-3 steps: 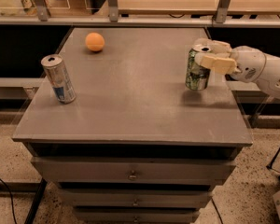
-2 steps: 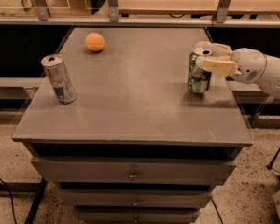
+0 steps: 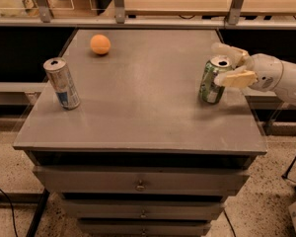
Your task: Place green can upright
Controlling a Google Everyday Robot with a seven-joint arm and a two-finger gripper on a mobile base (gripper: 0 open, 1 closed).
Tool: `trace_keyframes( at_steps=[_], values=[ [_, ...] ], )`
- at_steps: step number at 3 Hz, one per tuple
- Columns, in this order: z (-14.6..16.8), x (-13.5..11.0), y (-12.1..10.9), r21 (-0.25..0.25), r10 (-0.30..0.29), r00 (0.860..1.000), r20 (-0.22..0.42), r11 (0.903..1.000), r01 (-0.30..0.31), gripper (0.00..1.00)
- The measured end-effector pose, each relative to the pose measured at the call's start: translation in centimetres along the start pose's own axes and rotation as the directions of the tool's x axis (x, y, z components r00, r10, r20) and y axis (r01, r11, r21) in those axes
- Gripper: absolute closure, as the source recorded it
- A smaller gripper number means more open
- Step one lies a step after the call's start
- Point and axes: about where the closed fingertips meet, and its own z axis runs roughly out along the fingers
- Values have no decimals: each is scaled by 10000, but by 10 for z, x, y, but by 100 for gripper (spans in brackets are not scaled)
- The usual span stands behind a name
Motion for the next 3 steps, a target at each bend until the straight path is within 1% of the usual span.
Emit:
trace_keyframes(
  at_steps=[1, 2, 3],
  values=[
    [-2, -4, -1, 97, -171, 9993, -331, 9998, 174, 0],
    [2, -16, -3, 197, -634, 9874, -1447, 9976, 670, 0],
    [16, -28, 0, 11, -1194, 9499, -2888, 9921, 1251, 0]
  ],
)
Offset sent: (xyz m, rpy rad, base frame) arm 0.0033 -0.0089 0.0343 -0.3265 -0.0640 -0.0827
